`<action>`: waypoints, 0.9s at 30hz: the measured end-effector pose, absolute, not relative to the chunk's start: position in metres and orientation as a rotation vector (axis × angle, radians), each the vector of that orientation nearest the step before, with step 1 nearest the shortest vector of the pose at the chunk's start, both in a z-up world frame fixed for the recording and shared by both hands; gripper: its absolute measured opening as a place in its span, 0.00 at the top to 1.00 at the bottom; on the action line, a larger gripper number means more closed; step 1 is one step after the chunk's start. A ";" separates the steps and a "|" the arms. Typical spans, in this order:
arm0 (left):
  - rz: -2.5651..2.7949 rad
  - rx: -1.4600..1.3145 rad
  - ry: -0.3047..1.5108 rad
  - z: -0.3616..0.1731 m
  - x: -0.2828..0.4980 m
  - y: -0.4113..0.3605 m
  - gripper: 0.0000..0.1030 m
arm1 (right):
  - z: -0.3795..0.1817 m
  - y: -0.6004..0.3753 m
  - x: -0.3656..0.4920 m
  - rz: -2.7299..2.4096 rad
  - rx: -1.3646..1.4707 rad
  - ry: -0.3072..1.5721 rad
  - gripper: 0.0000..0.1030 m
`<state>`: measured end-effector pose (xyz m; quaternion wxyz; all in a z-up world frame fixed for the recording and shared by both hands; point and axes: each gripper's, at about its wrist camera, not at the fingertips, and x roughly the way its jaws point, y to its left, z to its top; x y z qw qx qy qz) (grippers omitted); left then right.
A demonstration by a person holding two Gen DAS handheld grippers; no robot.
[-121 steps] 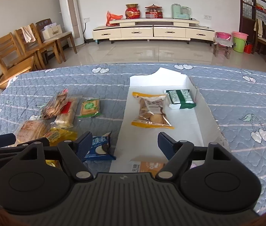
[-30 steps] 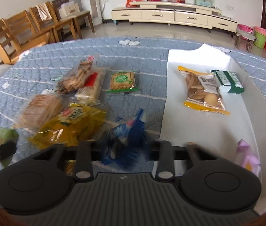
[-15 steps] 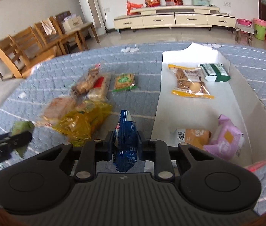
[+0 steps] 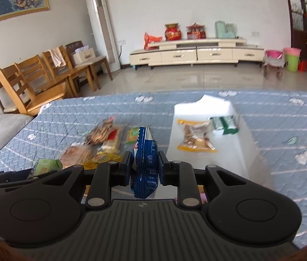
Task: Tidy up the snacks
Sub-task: 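Carry the blue biscuit pack and the light-green pack over the white box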
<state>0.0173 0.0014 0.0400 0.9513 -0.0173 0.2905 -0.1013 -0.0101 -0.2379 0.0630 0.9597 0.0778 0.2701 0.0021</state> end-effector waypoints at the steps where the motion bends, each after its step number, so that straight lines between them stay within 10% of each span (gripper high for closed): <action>1: -0.215 -0.033 0.588 0.042 0.017 -0.003 0.53 | 0.065 -0.240 -0.012 -0.005 0.151 0.540 0.72; 27: -0.370 0.039 0.545 0.068 0.018 -0.084 0.53 | 0.086 -0.301 -0.049 -0.171 0.132 0.462 0.72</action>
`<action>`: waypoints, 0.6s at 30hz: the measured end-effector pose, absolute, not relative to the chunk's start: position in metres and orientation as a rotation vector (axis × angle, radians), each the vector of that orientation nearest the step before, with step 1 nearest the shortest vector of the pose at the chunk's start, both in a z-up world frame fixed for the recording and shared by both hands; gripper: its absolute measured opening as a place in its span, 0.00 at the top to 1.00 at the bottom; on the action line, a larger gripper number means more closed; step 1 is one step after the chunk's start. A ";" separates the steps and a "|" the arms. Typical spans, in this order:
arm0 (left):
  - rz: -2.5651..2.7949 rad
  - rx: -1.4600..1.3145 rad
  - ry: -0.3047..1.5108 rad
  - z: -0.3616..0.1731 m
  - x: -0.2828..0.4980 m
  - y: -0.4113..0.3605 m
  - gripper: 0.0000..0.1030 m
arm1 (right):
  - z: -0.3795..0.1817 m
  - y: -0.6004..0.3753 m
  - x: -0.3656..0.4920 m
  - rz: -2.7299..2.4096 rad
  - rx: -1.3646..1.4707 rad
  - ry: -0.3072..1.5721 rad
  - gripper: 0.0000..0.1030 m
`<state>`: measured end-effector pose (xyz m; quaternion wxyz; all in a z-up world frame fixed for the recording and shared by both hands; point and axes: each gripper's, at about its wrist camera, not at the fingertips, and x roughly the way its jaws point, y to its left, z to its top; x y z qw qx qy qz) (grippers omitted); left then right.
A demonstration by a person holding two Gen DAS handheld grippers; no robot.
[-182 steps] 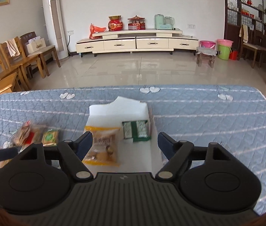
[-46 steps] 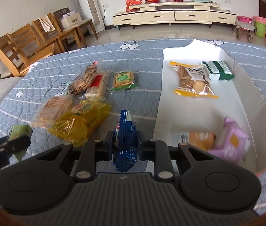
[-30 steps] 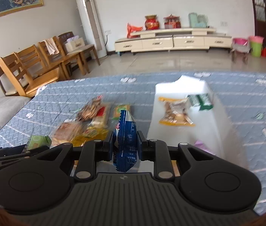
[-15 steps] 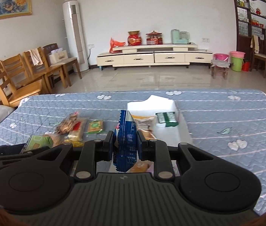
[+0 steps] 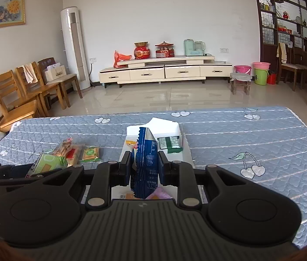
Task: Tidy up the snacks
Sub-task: 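Carry the blue biscuit pack and the light-green pack over the white box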
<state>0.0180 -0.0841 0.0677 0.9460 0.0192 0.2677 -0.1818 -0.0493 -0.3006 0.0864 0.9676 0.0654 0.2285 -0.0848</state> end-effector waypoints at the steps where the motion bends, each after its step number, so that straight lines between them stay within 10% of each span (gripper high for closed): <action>1: -0.374 0.040 0.544 0.068 0.018 -0.086 0.53 | 0.086 -0.302 -0.050 -0.175 0.133 0.461 0.72; 18: -0.407 0.055 0.538 0.071 0.021 -0.111 0.53 | 0.087 -0.300 -0.054 -0.211 0.143 0.457 0.72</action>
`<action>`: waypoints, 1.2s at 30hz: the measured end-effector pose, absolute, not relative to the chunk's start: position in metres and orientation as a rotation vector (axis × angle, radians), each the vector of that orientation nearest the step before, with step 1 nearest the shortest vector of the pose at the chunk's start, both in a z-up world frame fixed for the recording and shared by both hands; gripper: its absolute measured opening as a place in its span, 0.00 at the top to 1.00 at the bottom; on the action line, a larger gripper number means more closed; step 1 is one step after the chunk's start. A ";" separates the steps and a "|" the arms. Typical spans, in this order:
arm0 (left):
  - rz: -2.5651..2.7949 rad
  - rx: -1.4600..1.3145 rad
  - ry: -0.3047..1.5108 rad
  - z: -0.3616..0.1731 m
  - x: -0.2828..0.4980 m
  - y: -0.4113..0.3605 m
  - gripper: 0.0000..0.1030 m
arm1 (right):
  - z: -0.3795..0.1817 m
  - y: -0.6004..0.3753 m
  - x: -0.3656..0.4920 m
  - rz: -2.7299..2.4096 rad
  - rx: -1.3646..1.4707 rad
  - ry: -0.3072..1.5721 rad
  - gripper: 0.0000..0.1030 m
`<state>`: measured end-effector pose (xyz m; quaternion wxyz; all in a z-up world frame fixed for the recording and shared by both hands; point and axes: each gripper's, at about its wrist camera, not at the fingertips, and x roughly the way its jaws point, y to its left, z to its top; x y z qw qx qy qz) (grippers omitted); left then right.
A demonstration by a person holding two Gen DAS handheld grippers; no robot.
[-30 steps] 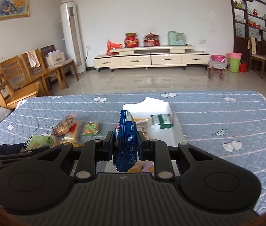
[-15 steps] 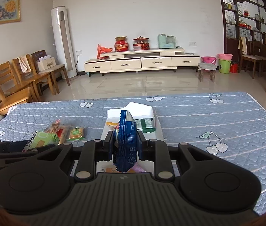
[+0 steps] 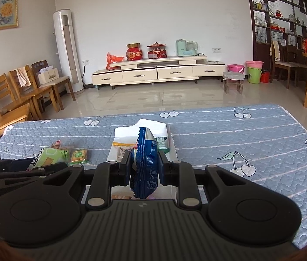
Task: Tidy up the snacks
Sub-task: 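Carry the blue biscuit pack and the light-green pack over the white box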
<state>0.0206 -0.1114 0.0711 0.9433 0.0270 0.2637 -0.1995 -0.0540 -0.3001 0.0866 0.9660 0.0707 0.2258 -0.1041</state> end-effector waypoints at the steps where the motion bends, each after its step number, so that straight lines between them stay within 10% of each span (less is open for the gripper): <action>1: -0.406 0.056 0.539 0.071 0.021 -0.112 0.53 | 0.086 -0.300 -0.054 -0.211 0.143 0.458 0.72; 36: -0.432 0.062 0.590 0.053 0.051 -0.138 0.53 | 0.082 -0.298 -0.024 -0.231 0.133 0.505 0.72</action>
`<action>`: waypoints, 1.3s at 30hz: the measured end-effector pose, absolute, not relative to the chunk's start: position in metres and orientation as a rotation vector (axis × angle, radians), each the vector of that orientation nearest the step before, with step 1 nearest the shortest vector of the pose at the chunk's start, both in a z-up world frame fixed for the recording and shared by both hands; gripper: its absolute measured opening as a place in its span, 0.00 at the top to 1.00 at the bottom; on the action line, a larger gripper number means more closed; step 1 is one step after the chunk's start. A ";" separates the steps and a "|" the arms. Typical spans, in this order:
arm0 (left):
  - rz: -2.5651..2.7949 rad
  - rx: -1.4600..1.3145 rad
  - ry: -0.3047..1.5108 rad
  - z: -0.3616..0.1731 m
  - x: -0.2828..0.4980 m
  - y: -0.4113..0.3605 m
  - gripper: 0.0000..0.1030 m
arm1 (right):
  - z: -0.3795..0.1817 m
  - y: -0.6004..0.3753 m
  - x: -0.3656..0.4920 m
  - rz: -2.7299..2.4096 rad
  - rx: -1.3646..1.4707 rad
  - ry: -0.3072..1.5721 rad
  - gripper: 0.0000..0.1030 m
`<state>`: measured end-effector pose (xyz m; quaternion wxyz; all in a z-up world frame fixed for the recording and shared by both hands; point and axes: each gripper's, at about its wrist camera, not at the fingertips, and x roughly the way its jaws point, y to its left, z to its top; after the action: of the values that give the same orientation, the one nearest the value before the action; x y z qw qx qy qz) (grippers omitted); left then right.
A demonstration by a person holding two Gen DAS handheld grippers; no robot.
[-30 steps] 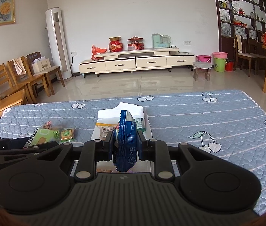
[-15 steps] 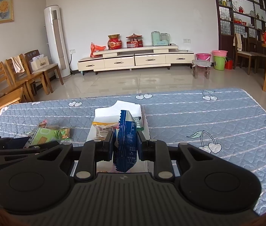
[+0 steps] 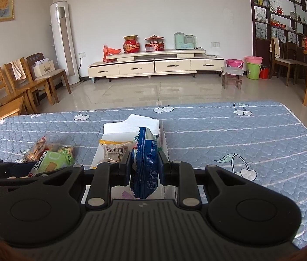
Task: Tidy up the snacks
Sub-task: 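Carry the blue biscuit pack and the light-green pack over the white box, then open both tools to drop both packs into the box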
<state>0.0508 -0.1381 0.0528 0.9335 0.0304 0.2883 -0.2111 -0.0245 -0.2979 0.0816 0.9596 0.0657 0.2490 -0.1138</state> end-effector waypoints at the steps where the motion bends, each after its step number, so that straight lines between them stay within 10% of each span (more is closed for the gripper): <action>1: -0.434 0.061 0.592 0.052 0.052 -0.139 0.53 | 0.081 -0.298 -0.023 -0.228 0.134 0.507 0.72; 39: -0.511 0.084 0.659 0.025 0.083 -0.197 0.53 | 0.066 -0.310 0.040 -0.173 0.119 0.593 0.72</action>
<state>0.0832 -0.1968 0.0249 0.9134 0.0410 0.3201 -0.2481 0.0399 -0.3099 0.0659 0.9509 0.0587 0.2919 -0.0849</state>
